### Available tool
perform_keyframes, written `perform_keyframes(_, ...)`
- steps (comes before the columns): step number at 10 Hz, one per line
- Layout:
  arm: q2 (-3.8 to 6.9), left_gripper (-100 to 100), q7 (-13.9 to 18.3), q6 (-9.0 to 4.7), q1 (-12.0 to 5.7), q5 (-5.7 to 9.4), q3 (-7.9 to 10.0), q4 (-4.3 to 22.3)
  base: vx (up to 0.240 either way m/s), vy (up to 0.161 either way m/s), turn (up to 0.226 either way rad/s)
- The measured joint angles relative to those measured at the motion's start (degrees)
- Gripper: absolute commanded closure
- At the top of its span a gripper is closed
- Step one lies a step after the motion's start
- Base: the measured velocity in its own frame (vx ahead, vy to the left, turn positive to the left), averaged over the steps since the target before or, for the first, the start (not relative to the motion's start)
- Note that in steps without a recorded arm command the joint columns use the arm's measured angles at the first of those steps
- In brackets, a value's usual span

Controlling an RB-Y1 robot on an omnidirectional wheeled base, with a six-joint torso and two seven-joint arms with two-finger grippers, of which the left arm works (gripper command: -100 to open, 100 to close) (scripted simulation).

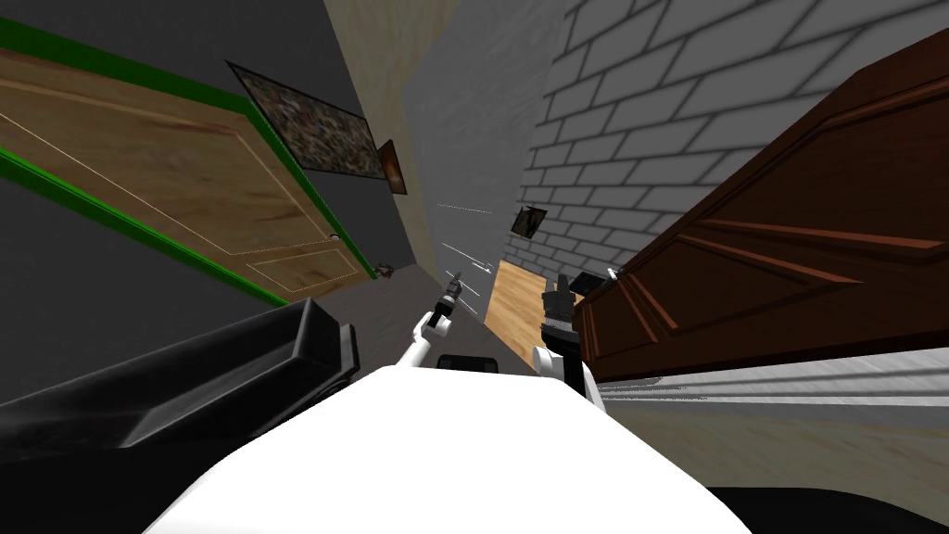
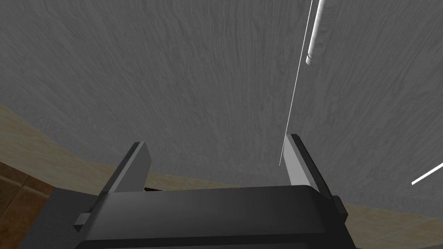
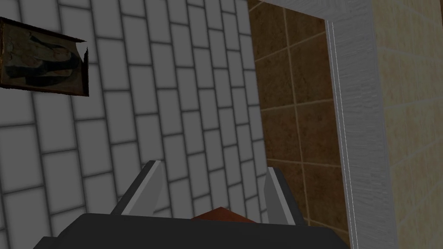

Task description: Push the door open

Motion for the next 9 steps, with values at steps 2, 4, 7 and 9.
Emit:
perform_keyframes(2, -0.42, -100, 0.16, 0.05, -2.00, -0.36, -0.59, 3.20, 0.050, 0.095, -0.120)
perform_keyframes(4, -0.26, -100, 0.85, -0.21, -4.09, -0.63, -1.40, 7.02, 0.068, 0.106, -0.116)
perform_keyframes(7, -0.98, -100, 1.23, 0.49, -6.46, -1.32, -2.82, 11.16, 0.067, 0.101, -0.103)
perform_keyframes(9, -1.50, -100, 1.54, 0.81, -8.14, -1.72, -3.64, 13.79, 0.053, 0.087, -0.052)
